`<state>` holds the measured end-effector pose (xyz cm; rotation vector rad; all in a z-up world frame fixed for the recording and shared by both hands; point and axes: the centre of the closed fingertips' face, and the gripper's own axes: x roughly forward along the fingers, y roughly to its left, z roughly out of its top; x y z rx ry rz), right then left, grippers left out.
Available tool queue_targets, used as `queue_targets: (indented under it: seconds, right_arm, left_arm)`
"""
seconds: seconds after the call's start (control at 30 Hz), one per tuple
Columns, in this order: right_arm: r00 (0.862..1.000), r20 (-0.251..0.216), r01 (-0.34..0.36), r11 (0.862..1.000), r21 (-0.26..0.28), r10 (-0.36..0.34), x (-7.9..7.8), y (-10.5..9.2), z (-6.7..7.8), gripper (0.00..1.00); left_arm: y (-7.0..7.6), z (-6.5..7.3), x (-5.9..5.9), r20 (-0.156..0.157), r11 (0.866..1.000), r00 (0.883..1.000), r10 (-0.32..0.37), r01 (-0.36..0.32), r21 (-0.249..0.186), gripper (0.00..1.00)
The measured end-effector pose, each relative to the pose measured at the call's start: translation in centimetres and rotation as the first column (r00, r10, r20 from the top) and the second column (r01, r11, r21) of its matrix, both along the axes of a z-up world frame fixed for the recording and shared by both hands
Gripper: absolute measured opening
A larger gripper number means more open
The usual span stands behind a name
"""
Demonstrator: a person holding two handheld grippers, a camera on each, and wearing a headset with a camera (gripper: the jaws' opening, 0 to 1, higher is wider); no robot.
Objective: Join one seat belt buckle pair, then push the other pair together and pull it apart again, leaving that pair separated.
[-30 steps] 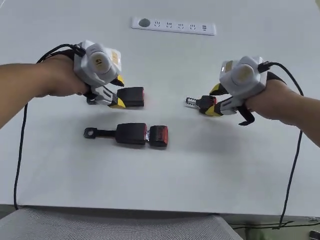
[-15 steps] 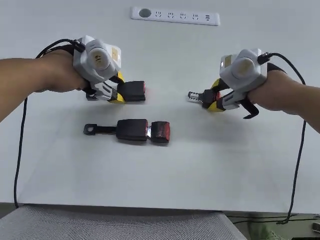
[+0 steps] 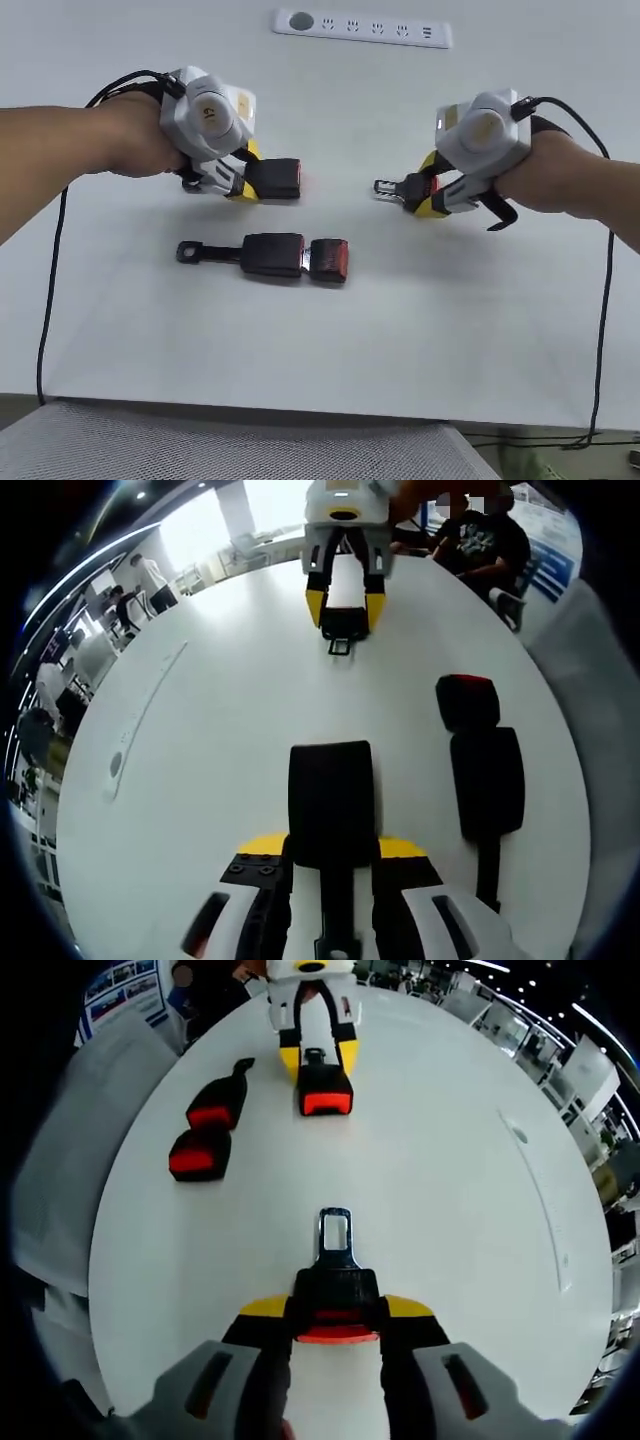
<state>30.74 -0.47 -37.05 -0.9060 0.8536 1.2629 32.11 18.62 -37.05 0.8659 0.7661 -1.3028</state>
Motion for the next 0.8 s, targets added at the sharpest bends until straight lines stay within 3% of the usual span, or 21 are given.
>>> queue_targets:
  seconds: [0.43, 0.8]
  right_arm:
    - [0.999, 0.008, -0.037, 0.997, 0.066, 0.036, 0.2, 6.4, 0.0, 0.34]
    - [0.998, 0.011, -0.06, 0.996, 0.064, 0.06, 0.7, 9.4, 0.0, 0.34]
  left_arm:
    - [0.2, -0.6, 0.4, 0.002, 1.0, 1.0, -0.005, 0.005, 0.009, 0.31]
    - [0.1, -0.5, 0.1, 0.009, 1.0, 1.0, -0.008, 0.008, 0.015, 0.31]
